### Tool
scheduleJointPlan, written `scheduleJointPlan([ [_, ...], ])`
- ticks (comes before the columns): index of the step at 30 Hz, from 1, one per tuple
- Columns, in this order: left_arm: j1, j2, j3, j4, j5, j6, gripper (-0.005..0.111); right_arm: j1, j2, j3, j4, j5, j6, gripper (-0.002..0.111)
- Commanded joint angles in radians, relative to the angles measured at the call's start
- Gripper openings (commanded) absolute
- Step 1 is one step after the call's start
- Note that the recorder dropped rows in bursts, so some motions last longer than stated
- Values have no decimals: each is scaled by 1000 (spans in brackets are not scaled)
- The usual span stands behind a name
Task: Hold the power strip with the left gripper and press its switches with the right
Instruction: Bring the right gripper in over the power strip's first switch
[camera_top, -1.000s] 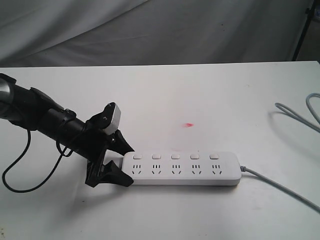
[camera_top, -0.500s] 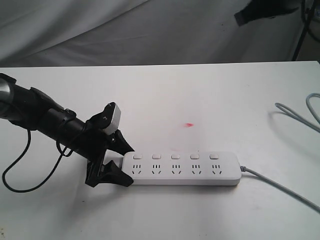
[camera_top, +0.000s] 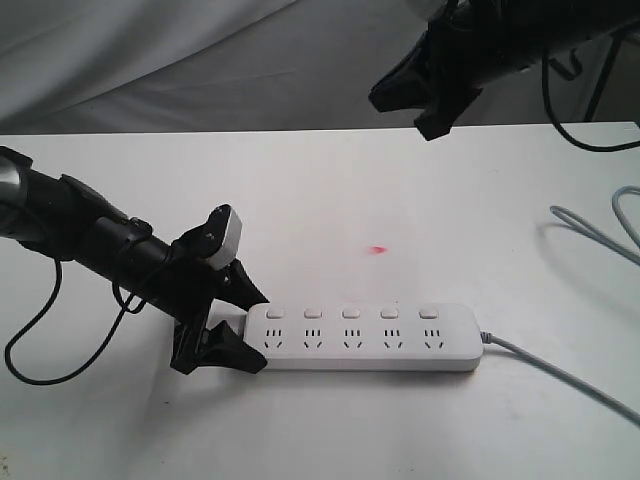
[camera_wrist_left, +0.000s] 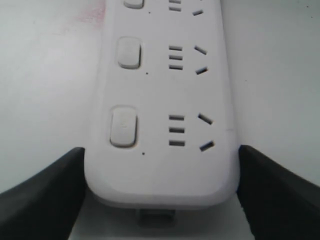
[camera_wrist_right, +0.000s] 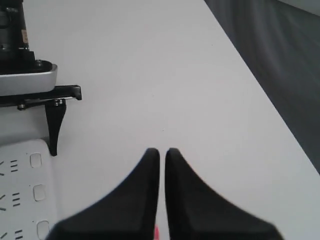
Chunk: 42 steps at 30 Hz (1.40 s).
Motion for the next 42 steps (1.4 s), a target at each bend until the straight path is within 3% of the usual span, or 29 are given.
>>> scheduleJointPlan([
  [1, -6, 5, -3, 3, -13, -8, 0, 13, 31, -11, 41, 20, -62, 28],
  [6, -6, 5, -3, 3, -13, -8, 0, 67, 73, -11, 39, 13, -62, 71],
  [9, -6, 5, -3, 3, -13, -8, 0, 116, 95, -11, 22, -18, -62, 82],
  [18, -6, 5, -3, 3, -13, -8, 0, 212, 120, -11, 22, -74, -109, 83],
  [34, -6, 5, -3, 3, -13, -8, 0, 214, 218, -11, 36, -37, -140, 83],
  [42, -6, 5, -3, 3, -13, -8, 0, 214, 318, -11, 169, 75, -337, 83],
])
